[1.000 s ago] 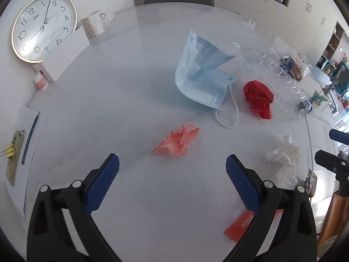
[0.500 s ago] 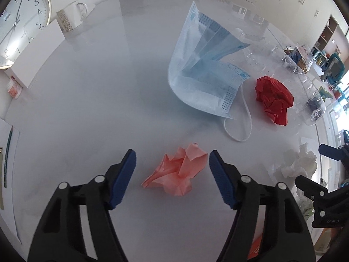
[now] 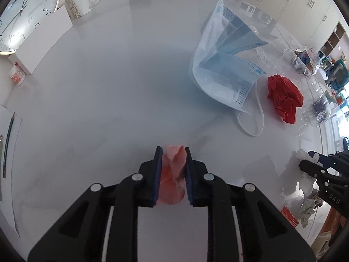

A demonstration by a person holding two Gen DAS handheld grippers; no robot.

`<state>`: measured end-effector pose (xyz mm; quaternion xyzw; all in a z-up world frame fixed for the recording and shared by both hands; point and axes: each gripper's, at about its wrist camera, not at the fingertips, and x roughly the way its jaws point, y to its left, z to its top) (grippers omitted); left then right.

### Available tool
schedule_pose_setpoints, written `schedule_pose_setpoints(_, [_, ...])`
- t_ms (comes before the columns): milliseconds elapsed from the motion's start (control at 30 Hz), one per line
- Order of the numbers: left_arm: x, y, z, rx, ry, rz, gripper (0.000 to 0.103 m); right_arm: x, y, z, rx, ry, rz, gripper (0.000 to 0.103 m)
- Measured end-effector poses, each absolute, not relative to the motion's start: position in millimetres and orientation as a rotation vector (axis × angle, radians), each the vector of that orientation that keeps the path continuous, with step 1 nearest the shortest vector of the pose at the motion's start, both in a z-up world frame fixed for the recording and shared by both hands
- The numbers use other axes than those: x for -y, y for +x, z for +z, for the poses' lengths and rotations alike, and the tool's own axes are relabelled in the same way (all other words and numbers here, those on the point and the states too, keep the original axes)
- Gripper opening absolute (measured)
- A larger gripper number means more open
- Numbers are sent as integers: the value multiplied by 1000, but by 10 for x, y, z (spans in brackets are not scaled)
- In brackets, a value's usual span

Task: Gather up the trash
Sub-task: 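Close the left tool on the pink paper while the right tool moves toward the white tissue, then close the right tool on the white tissue while the left tool holds the pink paper, then open the left tool over the white bin to drop the pink paper while the right tool carries the tissue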

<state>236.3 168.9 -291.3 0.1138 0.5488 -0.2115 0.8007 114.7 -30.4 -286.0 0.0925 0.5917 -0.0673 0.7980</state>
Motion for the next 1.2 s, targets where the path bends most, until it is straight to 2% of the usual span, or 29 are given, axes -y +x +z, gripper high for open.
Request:
schedule_pose_setpoints(133, [-1700,2282,-2779,-1155,247,-454,19,406,1117,-2823,-1257,238,-131,23])
schedule_pose_setpoints(400, [-1711,2023,-2217,-1102,178,-517,19,718,886,-2246,-1129,289,-121,23])
schedule_pose_setpoints(567, [-1410,1663,-1744,-1041,210,-603,19,1095,451,-1876,-1048,305,-172,23])
schedule_pose_setpoints(867, [17,423,-1384,-1039,250,-933,19,2195,-644,-1836,-1029,364,-378,23])
schedule_pose_setpoints(1200, [1839,-710,-1673,-1097,343,-1133,19,3281,-1580,-1930,-1047,425,-452,25])
